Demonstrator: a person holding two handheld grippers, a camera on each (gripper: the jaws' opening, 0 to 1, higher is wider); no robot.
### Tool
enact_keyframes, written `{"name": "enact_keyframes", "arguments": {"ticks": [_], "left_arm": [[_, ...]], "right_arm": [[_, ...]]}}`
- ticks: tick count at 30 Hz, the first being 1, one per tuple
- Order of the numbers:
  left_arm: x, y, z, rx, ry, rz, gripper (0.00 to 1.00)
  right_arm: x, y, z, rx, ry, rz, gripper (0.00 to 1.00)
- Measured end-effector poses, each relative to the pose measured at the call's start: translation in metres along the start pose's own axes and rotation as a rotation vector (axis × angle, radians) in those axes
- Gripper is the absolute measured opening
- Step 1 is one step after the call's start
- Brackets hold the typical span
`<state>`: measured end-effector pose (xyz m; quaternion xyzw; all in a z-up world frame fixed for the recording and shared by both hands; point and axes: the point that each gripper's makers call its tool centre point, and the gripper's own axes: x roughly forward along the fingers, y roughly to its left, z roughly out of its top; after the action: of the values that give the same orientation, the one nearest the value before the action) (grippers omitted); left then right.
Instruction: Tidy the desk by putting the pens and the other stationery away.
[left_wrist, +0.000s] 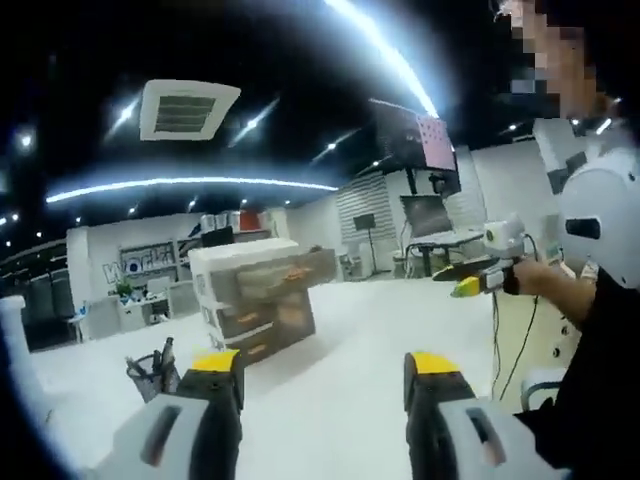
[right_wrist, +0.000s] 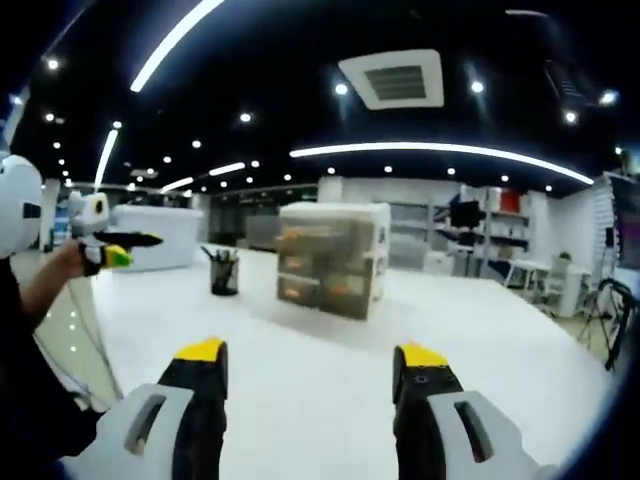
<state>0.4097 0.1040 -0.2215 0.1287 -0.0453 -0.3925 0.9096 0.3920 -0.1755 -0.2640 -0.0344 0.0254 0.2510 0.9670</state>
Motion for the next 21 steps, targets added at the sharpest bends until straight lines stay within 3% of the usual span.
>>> {"name": "enact_keyframes", "arguments": {"ticks": [5, 12, 21], "left_arm": [[0.019, -0.002, 0.013, 0.188, -0.031, -0.022, 0.63], [0.046, 0.000, 0.025, 0.485, 0.019, -0.008, 0.59], [0.080, 0.007, 0.032, 0.729, 0.075, 0.007, 0.54]], "right_arm": [[-0.001, 0.003, 0.000, -0.005, -0.001, 0.002, 0.63], [-0.003, 0.008, -0.002, -0.016, 0.007, 0.000, 0.63], [-0.005, 0.014, -0.007, -0.033, 0.029, 0.006, 0.63]]}}
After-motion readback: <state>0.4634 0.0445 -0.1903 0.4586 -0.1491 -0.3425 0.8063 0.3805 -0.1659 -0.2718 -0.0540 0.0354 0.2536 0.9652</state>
